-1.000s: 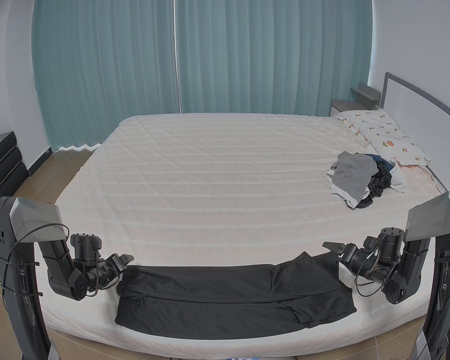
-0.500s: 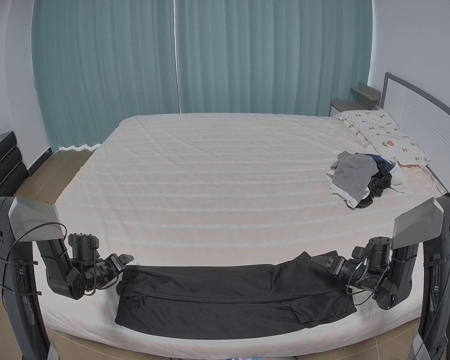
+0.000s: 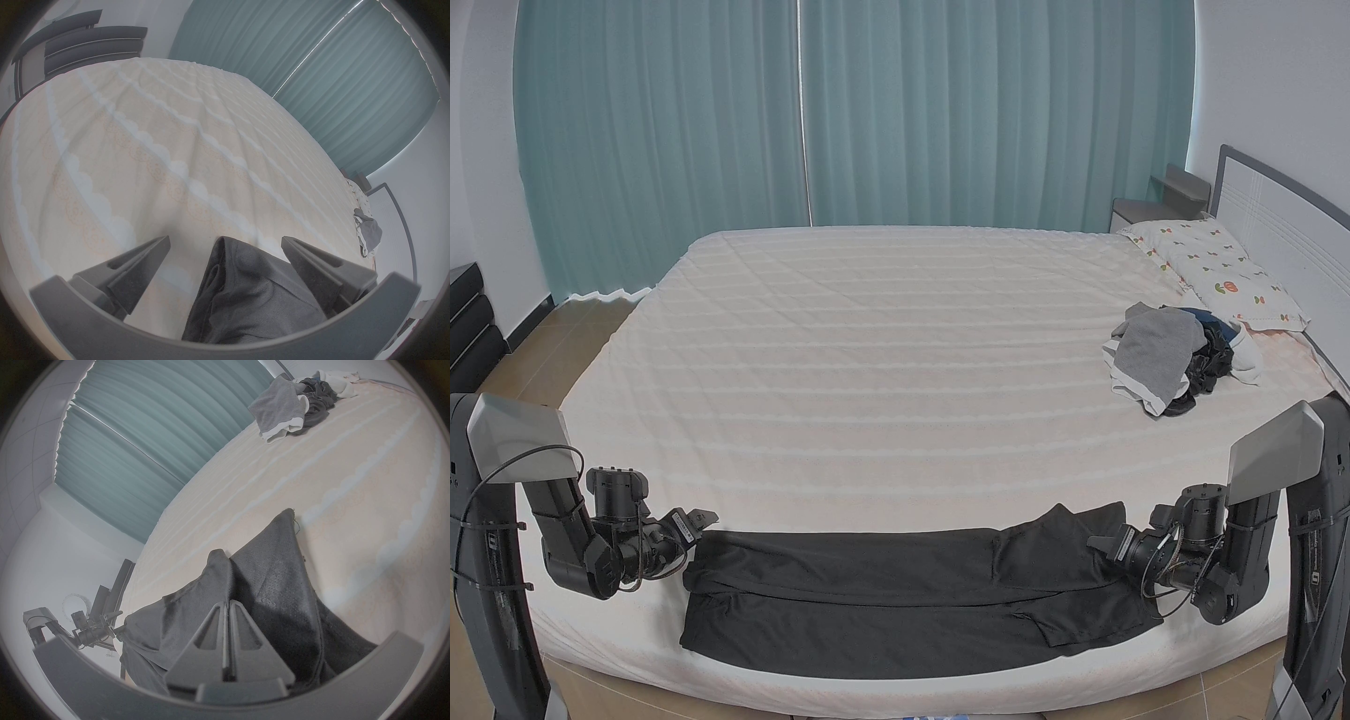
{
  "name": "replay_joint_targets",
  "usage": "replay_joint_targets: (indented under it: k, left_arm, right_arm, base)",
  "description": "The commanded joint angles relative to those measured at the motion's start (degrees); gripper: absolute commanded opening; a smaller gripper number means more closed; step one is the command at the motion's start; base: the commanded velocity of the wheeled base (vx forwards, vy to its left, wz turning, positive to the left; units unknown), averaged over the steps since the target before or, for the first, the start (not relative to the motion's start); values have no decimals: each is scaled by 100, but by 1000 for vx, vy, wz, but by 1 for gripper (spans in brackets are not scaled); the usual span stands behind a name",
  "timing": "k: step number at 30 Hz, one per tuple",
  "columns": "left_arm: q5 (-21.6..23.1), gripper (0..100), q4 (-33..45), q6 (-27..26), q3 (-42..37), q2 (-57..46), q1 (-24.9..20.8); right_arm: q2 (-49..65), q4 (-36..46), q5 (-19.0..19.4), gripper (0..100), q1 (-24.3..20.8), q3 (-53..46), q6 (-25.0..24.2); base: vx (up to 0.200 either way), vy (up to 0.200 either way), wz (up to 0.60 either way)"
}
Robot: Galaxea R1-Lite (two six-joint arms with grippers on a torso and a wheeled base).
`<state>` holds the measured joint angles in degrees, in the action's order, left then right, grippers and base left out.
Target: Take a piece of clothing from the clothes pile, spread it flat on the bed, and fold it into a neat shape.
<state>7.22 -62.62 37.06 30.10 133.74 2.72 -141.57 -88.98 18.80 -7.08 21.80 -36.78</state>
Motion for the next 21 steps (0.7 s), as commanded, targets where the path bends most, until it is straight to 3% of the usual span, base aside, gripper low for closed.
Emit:
replay_joint_targets:
  k: [1, 13, 21]
  left_arm:
    - [-1, 100, -4, 3, 5, 11, 1]
    - [-1, 100, -4, -15, 5, 29, 1]
    - [-1, 100, -4, -23, 5, 38, 1]
  right_arm:
    - [42, -49, 1, 0, 23, -53, 30]
    - [464, -49, 71, 0, 401, -791, 338]
    - [534, -49, 63, 0, 348, -1020, 426]
  base:
    - [0, 0, 0]
    - [0, 0, 0]
    - [0, 0, 0]
